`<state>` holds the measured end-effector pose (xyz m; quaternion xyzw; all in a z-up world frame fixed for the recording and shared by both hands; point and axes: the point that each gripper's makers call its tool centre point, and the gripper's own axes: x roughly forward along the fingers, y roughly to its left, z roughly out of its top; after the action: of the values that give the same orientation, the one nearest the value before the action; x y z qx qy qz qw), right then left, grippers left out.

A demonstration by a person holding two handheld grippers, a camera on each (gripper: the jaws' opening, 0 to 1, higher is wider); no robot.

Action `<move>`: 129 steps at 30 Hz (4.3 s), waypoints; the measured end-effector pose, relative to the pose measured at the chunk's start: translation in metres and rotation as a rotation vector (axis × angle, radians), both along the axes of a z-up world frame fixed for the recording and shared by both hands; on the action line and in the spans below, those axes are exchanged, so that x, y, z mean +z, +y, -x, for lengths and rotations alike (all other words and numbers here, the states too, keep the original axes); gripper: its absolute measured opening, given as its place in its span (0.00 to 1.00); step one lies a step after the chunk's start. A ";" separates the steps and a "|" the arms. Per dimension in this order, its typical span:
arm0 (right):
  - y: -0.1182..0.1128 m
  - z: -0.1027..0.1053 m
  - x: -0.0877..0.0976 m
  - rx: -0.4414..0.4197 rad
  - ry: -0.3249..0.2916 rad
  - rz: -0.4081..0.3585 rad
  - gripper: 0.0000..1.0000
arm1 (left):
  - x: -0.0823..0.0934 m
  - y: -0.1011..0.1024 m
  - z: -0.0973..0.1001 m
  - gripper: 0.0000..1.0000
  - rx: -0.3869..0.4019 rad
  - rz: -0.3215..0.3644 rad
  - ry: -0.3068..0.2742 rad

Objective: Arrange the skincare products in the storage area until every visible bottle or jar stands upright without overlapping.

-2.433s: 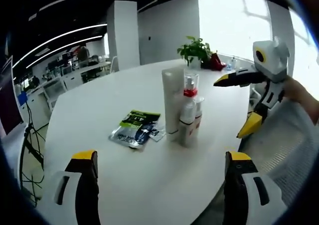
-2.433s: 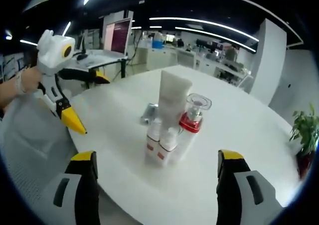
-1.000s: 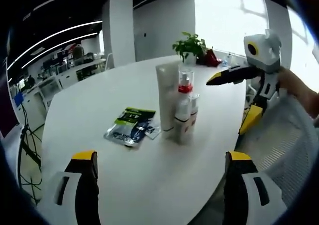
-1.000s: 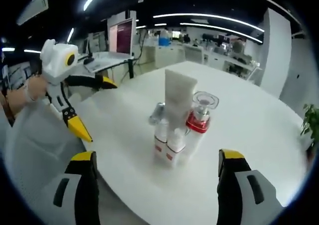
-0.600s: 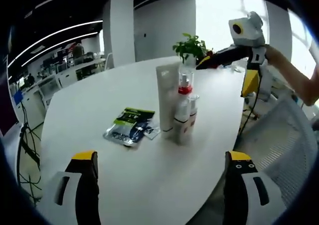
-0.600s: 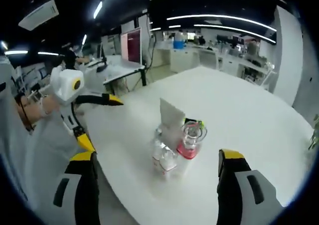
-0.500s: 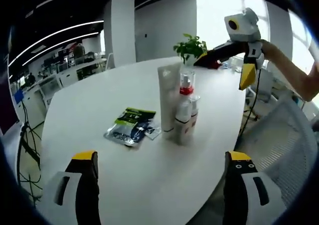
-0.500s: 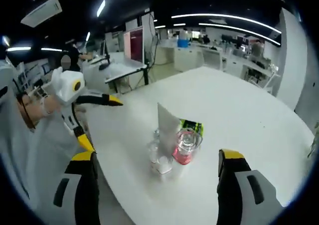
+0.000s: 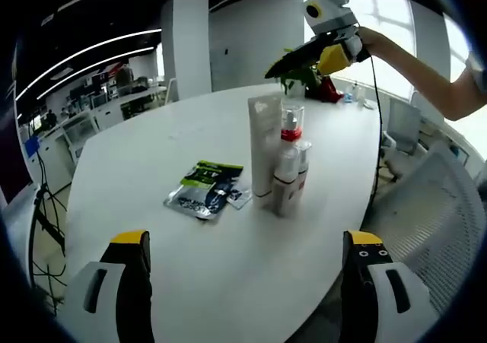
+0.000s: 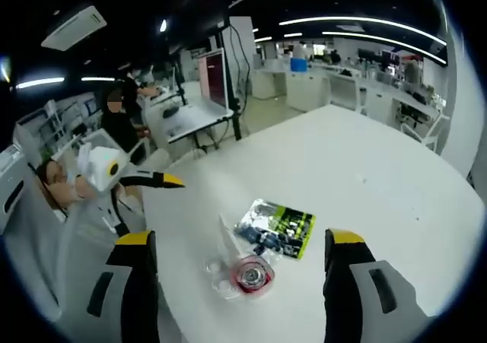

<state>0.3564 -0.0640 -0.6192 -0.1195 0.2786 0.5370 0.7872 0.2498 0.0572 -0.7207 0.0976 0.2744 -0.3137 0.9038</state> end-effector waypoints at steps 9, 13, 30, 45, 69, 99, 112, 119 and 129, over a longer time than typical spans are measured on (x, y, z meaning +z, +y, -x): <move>0.016 -0.045 0.002 -0.034 0.078 -0.096 0.79 | -0.006 0.001 0.001 0.97 0.001 -0.010 0.020; 0.018 -0.056 -0.023 -0.058 0.146 -0.078 0.73 | -0.009 0.005 0.000 0.96 0.014 -0.015 0.030; 0.015 -0.082 -0.103 -0.138 0.359 -0.109 0.57 | -0.016 0.010 -0.001 0.93 0.047 -0.024 0.055; 0.006 -0.078 -0.149 -0.152 0.459 -0.110 0.54 | -0.028 0.018 -0.034 0.87 0.071 0.142 0.165; -0.005 -0.085 -0.180 -0.219 0.582 -0.115 0.46 | -0.078 0.010 -0.131 0.57 0.268 0.444 0.343; 0.002 -0.084 -0.185 -0.221 0.680 -0.153 0.46 | -0.094 0.005 -0.163 0.49 0.184 0.329 0.261; 0.010 -0.082 -0.185 -0.234 0.773 -0.203 0.48 | -0.100 -0.008 -0.155 0.51 0.126 0.156 0.224; 0.016 -0.081 -0.184 -0.252 0.838 -0.275 0.45 | -0.102 -0.007 -0.158 0.50 0.121 0.117 0.222; 0.018 -0.075 -0.185 -0.279 0.979 -0.415 0.38 | -0.102 -0.008 -0.159 0.50 0.132 0.118 0.225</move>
<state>0.4316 -0.0456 -0.8038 0.3399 0.5138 0.4642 0.6365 0.4092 0.0494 -0.8229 -0.0100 0.3610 -0.2780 0.8901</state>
